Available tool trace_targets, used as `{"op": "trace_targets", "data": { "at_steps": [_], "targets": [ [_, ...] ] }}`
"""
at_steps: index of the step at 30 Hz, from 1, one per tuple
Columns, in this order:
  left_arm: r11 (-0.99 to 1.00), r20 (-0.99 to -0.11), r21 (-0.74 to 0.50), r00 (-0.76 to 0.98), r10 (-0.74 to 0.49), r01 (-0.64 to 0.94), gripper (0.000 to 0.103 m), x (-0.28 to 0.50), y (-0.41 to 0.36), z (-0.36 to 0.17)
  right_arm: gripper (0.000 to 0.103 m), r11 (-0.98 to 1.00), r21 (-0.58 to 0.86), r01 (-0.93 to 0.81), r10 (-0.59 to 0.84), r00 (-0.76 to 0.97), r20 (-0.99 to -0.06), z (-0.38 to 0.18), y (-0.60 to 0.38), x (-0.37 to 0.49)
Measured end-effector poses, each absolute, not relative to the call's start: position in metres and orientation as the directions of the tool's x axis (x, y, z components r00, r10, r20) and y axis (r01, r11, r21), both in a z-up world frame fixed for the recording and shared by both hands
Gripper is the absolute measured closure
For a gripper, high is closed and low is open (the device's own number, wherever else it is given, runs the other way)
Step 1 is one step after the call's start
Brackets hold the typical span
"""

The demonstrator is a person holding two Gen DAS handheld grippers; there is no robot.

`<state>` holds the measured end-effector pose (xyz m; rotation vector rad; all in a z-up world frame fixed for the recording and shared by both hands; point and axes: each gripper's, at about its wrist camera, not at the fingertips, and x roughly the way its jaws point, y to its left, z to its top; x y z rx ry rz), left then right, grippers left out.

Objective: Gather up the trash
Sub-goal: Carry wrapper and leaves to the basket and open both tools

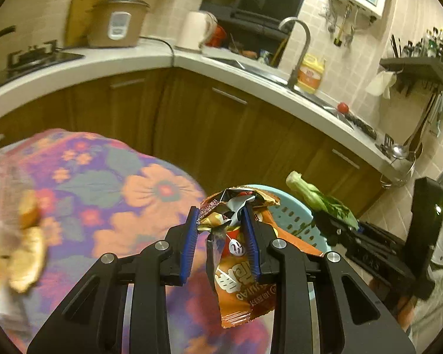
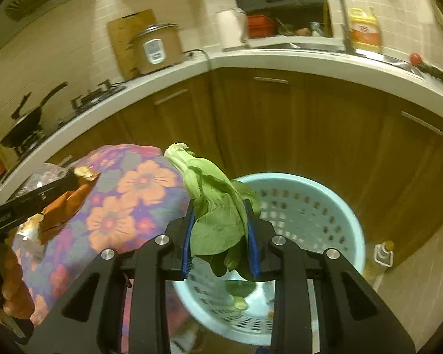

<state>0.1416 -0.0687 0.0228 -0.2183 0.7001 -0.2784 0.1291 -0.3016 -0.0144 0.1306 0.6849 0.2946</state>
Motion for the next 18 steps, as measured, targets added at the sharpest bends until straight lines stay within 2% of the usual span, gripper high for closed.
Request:
{"op": "trace_targets", "data": {
  "at_steps": [10, 15, 16, 18],
  "targets": [
    [0.936, -0.659, -0.292, 0.669, -0.344, 0.194, 0.074, 0.185, -0.134, -0.01, 0.076, 0.963, 0.24, -0.123, 0.255, 0.704, -0.663, -0.044, -0.342, 0.143],
    [0.94, -0.682, -0.283, 0.649, -0.336, 0.19, 0.07, 0.194, -0.151, -0.023, 0.073, 0.962, 0.26, -0.082, 0.244, 0.681, -0.69, -0.056, -0.357, 0.15],
    [0.942, -0.689, -0.277, 0.643, -0.334, 0.192, 0.069, 0.195, -0.154, -0.026, 0.072, 0.961, 0.267, -0.07, 0.243, 0.673, -0.698, -0.059, -0.359, 0.151],
    [0.947, -0.7, -0.26, 0.638, -0.321, 0.191, 0.051, 0.195, -0.158, -0.029, 0.07, 0.954, 0.295, -0.061, 0.261, 0.654, -0.71, -0.066, -0.364, 0.155]
  ]
}}
